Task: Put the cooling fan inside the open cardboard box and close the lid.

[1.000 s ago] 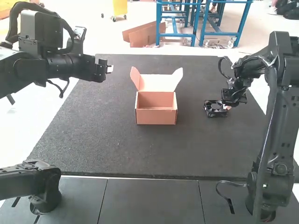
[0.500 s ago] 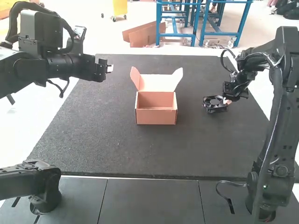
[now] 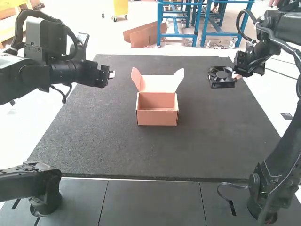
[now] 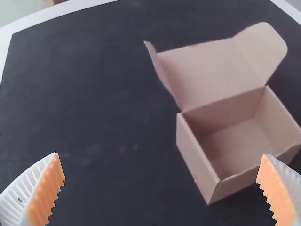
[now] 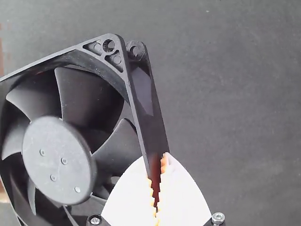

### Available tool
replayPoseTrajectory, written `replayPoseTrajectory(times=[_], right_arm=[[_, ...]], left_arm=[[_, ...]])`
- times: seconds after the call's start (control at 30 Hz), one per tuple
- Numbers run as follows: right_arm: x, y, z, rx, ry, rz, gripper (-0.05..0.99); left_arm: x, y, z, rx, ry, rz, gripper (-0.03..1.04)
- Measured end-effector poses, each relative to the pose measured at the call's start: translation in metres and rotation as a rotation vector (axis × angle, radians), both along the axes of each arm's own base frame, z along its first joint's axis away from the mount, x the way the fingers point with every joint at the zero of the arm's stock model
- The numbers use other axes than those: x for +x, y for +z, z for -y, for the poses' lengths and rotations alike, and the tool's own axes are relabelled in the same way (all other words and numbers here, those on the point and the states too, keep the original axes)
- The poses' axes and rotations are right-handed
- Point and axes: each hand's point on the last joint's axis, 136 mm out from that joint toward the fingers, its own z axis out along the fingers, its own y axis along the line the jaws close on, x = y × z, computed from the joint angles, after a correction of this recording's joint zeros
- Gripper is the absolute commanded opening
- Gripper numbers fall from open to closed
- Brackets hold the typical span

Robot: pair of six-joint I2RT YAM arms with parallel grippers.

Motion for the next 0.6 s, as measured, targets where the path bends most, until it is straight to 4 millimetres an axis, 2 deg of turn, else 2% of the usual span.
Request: replayPoseTrajectory(times=[0.17,0.27,0.47,0.6], right_arm=[[-0.016,0.040,-0.035,0.046,0.035,0.085,-0.02],[-0.028,0.054,-0.062,0.088,0.068,0.102,-0.02],[-0.051,0.059,-0.122,0.158,0.150,0.067,-0.02],[-0.063,0.058,-0.151,0.187,0.191,0.045,-0.02]], left_arm=[[0.000,-0.005,0.000,0.004,0.000,-0.011,0.97],[0.000,-0.006,0.000,0.004,0.000,-0.011,0.97],[-0.001,-0.007,0.000,0.006,0.000,-0.017,0.97],[-0.003,-0.008,-0.001,0.009,-0.001,-0.024,0.97]])
